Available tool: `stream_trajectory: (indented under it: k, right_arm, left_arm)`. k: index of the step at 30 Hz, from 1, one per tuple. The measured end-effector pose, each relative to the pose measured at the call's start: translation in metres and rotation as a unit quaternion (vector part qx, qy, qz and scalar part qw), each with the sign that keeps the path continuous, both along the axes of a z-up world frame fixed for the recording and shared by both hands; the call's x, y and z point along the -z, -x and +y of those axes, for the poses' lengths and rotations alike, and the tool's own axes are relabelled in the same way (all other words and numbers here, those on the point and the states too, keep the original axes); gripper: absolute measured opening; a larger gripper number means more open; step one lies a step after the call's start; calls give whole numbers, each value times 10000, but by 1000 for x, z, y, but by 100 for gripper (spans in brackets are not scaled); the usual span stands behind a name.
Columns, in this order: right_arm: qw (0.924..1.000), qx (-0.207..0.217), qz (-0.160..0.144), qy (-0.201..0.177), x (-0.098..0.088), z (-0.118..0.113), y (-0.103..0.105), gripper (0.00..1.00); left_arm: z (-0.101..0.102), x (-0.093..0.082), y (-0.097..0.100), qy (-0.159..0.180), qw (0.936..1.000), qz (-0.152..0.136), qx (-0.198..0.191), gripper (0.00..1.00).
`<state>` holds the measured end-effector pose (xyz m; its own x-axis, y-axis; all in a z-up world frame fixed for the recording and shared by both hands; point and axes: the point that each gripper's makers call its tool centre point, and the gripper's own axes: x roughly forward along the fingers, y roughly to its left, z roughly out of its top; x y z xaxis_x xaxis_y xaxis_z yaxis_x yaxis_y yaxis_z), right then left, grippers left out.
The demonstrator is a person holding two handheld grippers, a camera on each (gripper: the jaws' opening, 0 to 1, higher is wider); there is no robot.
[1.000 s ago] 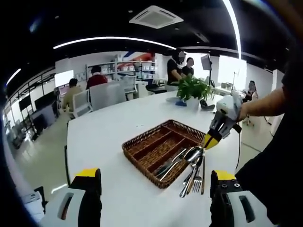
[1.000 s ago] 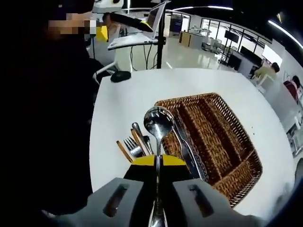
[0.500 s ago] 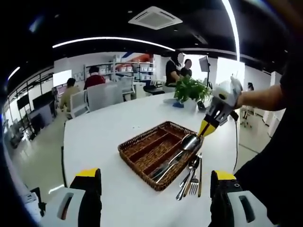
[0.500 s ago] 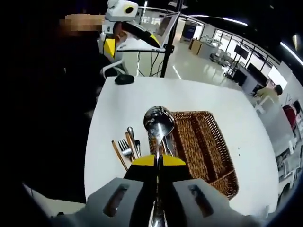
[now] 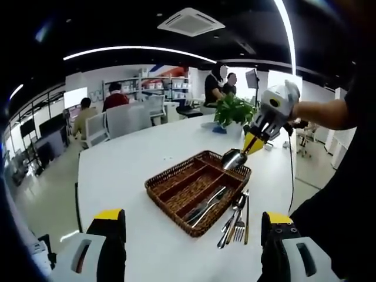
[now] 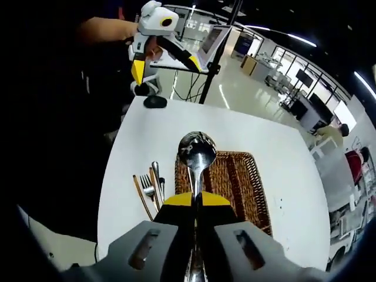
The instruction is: Arrange the knives, forks, and spoons in their matching storage slots by inserting each utensil handle-first until every utensil is classified and aligned in the correct compartment
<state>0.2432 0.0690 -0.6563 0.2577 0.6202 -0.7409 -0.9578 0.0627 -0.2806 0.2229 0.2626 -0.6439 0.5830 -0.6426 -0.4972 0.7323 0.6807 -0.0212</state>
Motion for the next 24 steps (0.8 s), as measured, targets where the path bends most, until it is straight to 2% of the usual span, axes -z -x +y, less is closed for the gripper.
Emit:
stream_trajectory:
  k: [5,24]
  right_arm:
    - [9999,-107,-67,-36,-10,2,-2,0]
    - [9995,-283,-135,23,-1,6,-14,0]
  left_arm:
    - [-2,-2,0,16,10000,-30,20,100]
    - [-2,3,1,-1,10000,-12,5,100]
